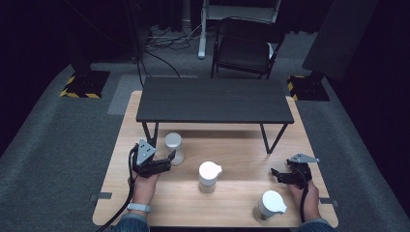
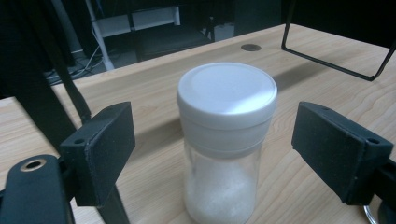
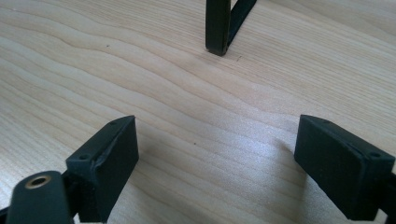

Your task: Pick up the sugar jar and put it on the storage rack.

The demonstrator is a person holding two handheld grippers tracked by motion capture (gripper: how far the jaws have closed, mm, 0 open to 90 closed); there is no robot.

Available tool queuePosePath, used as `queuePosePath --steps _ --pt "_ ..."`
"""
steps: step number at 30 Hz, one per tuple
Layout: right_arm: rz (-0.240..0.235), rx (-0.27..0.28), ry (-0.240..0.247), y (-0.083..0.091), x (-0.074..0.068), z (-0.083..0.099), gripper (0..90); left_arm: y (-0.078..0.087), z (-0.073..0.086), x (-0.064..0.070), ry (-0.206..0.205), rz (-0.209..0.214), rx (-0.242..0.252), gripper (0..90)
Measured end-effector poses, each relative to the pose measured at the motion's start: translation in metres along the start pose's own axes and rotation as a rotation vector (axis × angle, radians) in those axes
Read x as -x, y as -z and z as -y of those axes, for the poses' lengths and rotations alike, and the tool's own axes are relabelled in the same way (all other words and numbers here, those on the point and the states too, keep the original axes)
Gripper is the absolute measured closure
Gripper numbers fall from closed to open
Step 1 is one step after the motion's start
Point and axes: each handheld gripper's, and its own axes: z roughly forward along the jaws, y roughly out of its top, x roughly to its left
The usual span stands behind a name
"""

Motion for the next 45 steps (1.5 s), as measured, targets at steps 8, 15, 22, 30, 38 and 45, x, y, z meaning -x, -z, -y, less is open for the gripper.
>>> queuePosePath --steps 8,15,22,30,38,45 --pt "0.001 0.0 -0.001 0.0 0.0 0.0 13.4 -0.012 -0.004 0.002 -0.008 0.013 -0.005 12.8" --pt "0.0 -0.001 -0.001 -0.001 0.0 -0.001 13.3 -0.022 -0.002 0.0 0.002 0.018 0.005 12.8" --pt "0.001 -0.001 -0.001 -0.001 0.0 -0.001 13.3 -0.029 0.002 0.003 0.008 0.017 0.024 13.0" --pt "0.001 -0.001 0.0 -0.001 0.0 -0.001 13.3 -0.038 0.005 0.002 0.013 0.001 -0.003 15.1" --pt "0.002 -0.001 -0.001 0.0 0.0 0.0 13.3 -0.043 0.003 0.004 0.004 -0.005 -0.039 27.0" --pt "0.002 -0.001 -0.001 0.0 0.0 0.0 13.4 -0.043 0.004 0.0 -0.001 0.022 -0.037 33.9"
